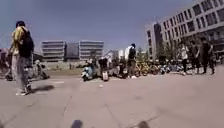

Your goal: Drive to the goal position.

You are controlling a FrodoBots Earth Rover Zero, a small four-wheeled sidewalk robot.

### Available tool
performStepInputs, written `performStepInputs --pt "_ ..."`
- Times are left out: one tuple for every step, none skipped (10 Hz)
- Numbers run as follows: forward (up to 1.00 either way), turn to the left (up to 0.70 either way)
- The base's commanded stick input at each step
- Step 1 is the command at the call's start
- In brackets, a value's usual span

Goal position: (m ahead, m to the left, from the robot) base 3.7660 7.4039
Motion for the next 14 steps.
performStepInputs --pt "0.7 0.35" --pt "0.7 0.35" --pt "0.7 0.35" --pt "0.7 0.35" --pt "0.7 0.35" --pt "0.7 0.35" --pt "0.7 0.35" --pt "0.7 0.35" --pt "0.7 0.35" --pt "0.7 0.35" --pt "0.7 0.28" --pt "0.7 0.1" --pt "0.7 0.02" --pt "0.7 0.02"
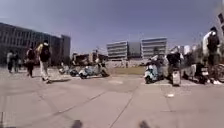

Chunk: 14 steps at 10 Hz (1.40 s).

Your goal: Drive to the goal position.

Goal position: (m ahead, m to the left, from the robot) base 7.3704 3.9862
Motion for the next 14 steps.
performStepInputs --pt "0.7 0.02" --pt "0.7 0.02" --pt "0.7 0.02" --pt "0.7 0.17" --pt "0.7 0.35" --pt "0.7 0.35" --pt "0.7 0.35" --pt "0.7 0.35" --pt "0.7 0.35" --pt "0.7 0.35" --pt "0.7 0.35" --pt "0.7 0.35" --pt "0.7 0.35" --pt "0.7 0.35"
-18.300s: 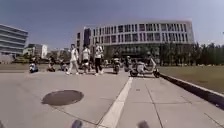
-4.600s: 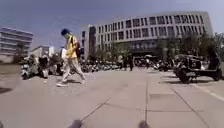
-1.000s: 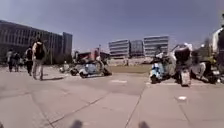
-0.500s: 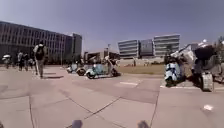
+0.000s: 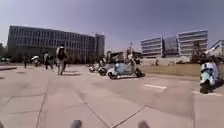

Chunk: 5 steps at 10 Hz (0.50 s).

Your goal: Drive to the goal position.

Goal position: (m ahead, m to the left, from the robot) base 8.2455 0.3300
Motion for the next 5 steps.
performStepInputs --pt "0.7 0.35" --pt "0.7 0.35" --pt "0.7 0.22" --pt "0.7 0.02" --pt "0.7 0.01"
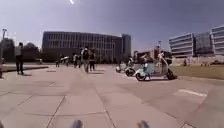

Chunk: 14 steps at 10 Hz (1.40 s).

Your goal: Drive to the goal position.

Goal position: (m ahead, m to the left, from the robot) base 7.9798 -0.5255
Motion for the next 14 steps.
performStepInputs --pt "0.7 0.0" --pt "0.7 0.0" --pt "0.7 0.0" --pt "0.7 0.0" --pt "0.7 0.0" --pt "0.7 0.0" --pt "0.7 0.0" --pt "0.7 0.0" --pt "0.7 0.0" --pt "0.7 0.0" --pt "0.7 0.0" --pt "0.7 0.0" --pt "0.7 0.0" --pt "0.7 0.0"
